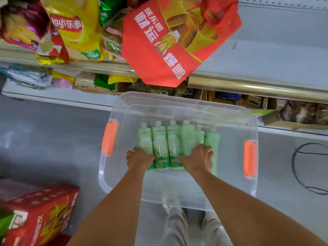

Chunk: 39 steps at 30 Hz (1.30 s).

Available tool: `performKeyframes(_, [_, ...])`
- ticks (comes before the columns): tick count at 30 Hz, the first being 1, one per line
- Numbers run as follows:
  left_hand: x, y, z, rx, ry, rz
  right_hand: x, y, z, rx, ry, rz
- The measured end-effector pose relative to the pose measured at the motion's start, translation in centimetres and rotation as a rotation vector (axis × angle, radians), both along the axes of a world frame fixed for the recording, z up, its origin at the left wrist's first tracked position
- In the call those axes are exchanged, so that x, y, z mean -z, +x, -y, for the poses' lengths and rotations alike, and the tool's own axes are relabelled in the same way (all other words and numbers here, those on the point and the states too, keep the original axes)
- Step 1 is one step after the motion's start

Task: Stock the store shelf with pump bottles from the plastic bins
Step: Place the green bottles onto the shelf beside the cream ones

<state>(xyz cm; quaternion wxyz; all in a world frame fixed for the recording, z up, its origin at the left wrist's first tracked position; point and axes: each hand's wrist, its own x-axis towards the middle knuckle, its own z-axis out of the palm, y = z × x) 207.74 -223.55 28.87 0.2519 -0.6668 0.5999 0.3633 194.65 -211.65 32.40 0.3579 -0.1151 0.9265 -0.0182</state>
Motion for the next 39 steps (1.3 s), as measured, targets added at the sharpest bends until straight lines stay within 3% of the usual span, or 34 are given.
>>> performKeyframes(3, [0.4,0.2,0.1,-0.111,0.051,-0.129,0.3,-0.9,-0.9,-0.005,-0.019,-0.006])
performKeyframes(7, [0.2,0.5,0.5,-0.116,0.052,-0.116,0.5,-1.6,-1.7,0.059,-0.111,0.133])
performKeyframes(12, [-3.4,-0.1,0.2,-0.476,0.140,-0.289,-2.3,-2.6,-2.0,0.049,-0.127,0.236])
performKeyframes(15, [-7.1,-0.2,-1.1,-0.542,0.151,-0.423,-4.9,-2.9,-3.1,0.027,-0.193,0.224])
performKeyframes(20, [-14.6,-0.9,-3.7,-0.468,0.135,-0.696,-10.3,-2.9,-4.5,0.045,-0.395,0.179])
performKeyframes(29, [-26.7,-5.2,-6.3,-0.285,-0.025,-0.961,-21.4,-4.5,-7.6,0.166,-0.817,-0.024])
performKeyframes(39, [-37.4,-13.2,-9.0,-0.088,-0.122,-1.360,-33.2,-11.8,-10.2,0.209,-1.168,-0.231])
